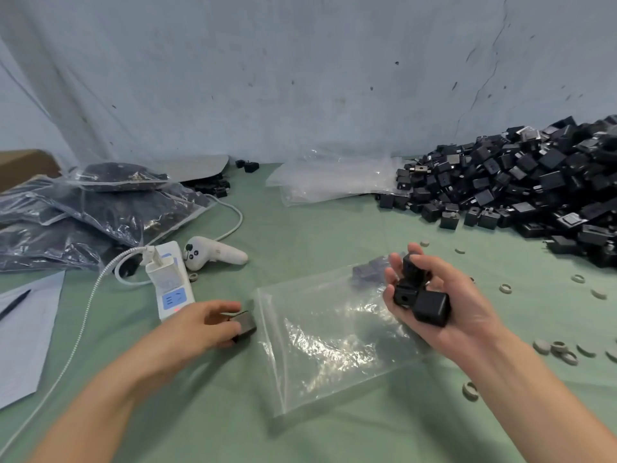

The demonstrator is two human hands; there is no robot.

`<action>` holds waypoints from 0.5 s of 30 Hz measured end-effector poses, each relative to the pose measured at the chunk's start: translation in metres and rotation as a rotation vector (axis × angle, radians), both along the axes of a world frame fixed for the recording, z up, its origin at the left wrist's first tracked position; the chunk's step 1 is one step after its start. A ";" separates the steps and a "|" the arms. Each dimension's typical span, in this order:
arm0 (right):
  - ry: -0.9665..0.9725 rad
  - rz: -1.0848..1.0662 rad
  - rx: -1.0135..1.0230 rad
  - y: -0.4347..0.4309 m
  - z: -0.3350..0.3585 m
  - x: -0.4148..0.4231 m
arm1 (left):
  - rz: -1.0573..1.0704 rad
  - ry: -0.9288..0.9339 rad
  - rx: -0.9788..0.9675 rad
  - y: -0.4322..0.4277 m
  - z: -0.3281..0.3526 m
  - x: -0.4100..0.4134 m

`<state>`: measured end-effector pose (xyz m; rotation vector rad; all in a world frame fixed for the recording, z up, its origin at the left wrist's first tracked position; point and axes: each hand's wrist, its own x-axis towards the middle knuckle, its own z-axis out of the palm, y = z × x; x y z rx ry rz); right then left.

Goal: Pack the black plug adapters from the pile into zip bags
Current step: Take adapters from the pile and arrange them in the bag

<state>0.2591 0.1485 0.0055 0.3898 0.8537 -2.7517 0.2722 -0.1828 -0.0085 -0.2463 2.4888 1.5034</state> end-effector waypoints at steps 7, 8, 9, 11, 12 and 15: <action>0.009 0.035 0.037 -0.007 -0.005 0.002 | 0.025 0.289 0.210 0.048 -0.014 -0.003; 0.012 0.040 0.037 -0.007 -0.006 0.002 | 0.023 0.387 0.136 0.056 -0.019 -0.002; 0.014 0.042 0.035 -0.006 -0.006 0.002 | -0.002 0.472 0.048 0.060 -0.025 -0.001; 0.018 0.040 0.033 -0.005 -0.007 0.001 | -0.124 0.570 -0.180 0.063 -0.034 0.000; 0.019 0.035 0.032 -0.003 -0.007 0.001 | -0.211 0.604 -0.299 0.062 -0.038 0.001; 0.031 0.024 0.021 0.002 -0.007 -0.001 | -0.367 0.722 -0.497 0.058 -0.045 0.001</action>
